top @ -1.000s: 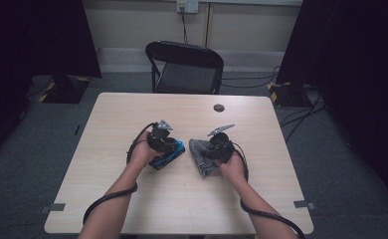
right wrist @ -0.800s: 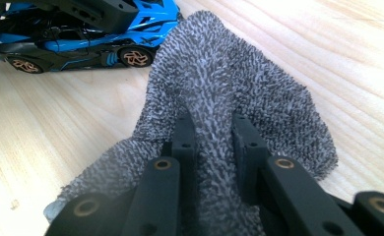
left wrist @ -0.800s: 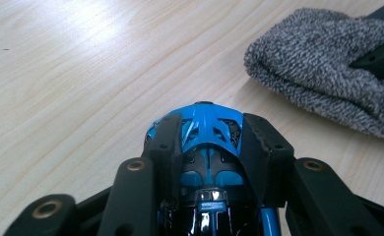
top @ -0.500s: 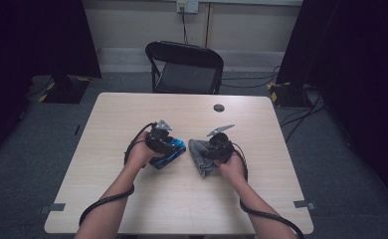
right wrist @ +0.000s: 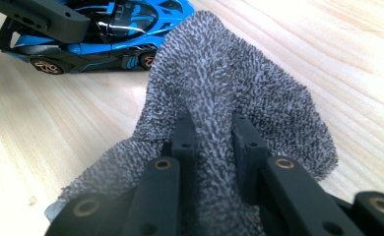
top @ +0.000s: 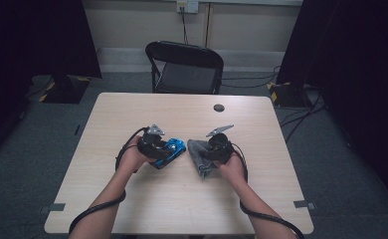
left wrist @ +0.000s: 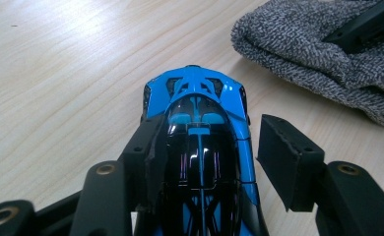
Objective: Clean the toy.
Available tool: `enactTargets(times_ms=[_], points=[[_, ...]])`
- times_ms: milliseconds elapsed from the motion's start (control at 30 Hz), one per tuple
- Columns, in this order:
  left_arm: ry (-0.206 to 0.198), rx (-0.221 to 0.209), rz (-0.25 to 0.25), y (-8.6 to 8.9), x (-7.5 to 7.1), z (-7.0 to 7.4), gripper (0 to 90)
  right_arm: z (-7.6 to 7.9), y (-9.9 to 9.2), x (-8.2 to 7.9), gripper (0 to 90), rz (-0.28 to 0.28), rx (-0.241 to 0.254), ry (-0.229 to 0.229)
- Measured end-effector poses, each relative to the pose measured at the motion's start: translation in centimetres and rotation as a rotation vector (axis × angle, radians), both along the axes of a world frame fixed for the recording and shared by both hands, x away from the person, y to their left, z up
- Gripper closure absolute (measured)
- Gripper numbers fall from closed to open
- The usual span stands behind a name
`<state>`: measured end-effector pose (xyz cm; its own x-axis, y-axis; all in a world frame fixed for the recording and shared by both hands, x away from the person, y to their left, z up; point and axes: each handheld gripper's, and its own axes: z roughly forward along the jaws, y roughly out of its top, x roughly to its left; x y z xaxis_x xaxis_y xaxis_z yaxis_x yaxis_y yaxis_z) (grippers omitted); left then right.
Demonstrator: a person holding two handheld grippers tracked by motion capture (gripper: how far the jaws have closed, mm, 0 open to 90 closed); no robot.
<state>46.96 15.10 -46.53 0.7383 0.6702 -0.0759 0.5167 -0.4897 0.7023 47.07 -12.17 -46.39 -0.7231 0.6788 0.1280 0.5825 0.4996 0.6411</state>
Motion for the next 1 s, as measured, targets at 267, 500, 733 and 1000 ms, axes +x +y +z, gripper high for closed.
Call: enactTargets(times_ms=[267,500,733,1000], points=[[0.009,0.026,0.014,0.1,0.0,-0.4,50.5,0.0,-0.1,0.1,75.8,-0.002,0.0,0.002],[0.002,0.016,0.019,0.2,-0.1,-0.5,50.9,-0.2,0.1,0.0,75.8,-0.006,-0.01,0.007],[-0.007,0.011,0.023,0.2,-0.1,-0.6,50.9,-1.0,0.6,-0.1,75.8,-0.007,-0.027,0.027],[-0.009,0.004,0.031,0.0,-0.1,-0.7,50.9,-1.2,1.6,-0.4,75.9,0.017,-0.041,0.024]])
